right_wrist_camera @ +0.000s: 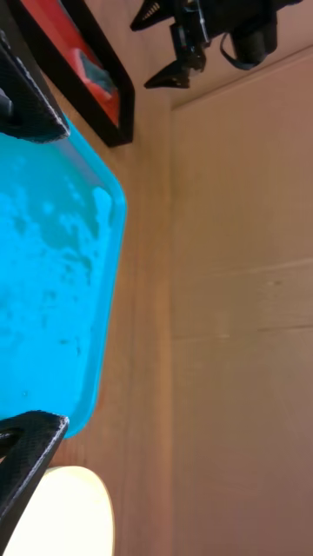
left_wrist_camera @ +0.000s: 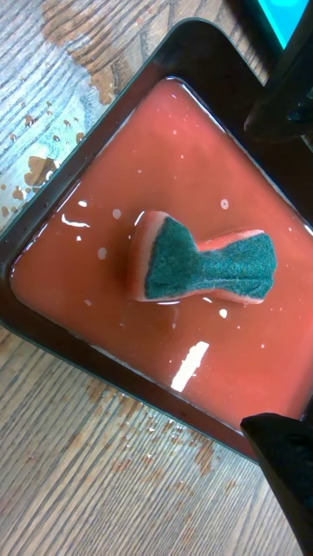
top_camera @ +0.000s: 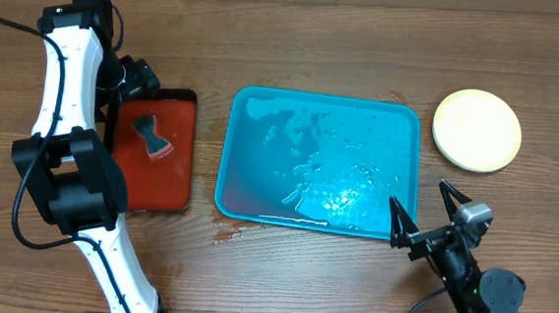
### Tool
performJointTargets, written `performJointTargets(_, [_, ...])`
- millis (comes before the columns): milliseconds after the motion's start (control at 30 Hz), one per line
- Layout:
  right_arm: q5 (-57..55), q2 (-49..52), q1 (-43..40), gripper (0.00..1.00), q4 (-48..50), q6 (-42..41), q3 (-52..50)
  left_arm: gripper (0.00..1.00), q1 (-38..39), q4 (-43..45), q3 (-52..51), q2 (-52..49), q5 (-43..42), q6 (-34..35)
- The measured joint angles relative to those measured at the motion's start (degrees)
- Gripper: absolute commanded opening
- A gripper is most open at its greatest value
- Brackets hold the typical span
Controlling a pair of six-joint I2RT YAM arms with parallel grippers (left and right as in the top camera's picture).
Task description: Clean dirty plates on tray and stack at the side
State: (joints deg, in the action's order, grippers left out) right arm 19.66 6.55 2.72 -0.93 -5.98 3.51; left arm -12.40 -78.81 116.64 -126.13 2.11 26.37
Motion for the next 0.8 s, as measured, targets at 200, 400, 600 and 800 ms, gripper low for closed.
performJointTargets(200, [-2.6,-2.9,0.0,1.0,3.1,0.0,-2.4,1.0,0.0,0.0,0.0,0.0,0.0,0.0])
performJointTargets(400, [-5.9,-5.4,0.0,1.0,0.3,0.1,-2.4,1.0,0.0,0.0,0.0,0.0,0.0,0.0])
performJointTargets(600, [-8.4,-5.7,0.0,1.0,-3.2,0.0,-2.4,1.0,0.0,0.0,0.0,0.0,0.0,0.0])
performJointTargets(800, [-9.4,-5.7,0.0,1.0,-3.2,0.1,-2.4,1.0,0.0,0.0,0.0,0.0,0.0,0.0])
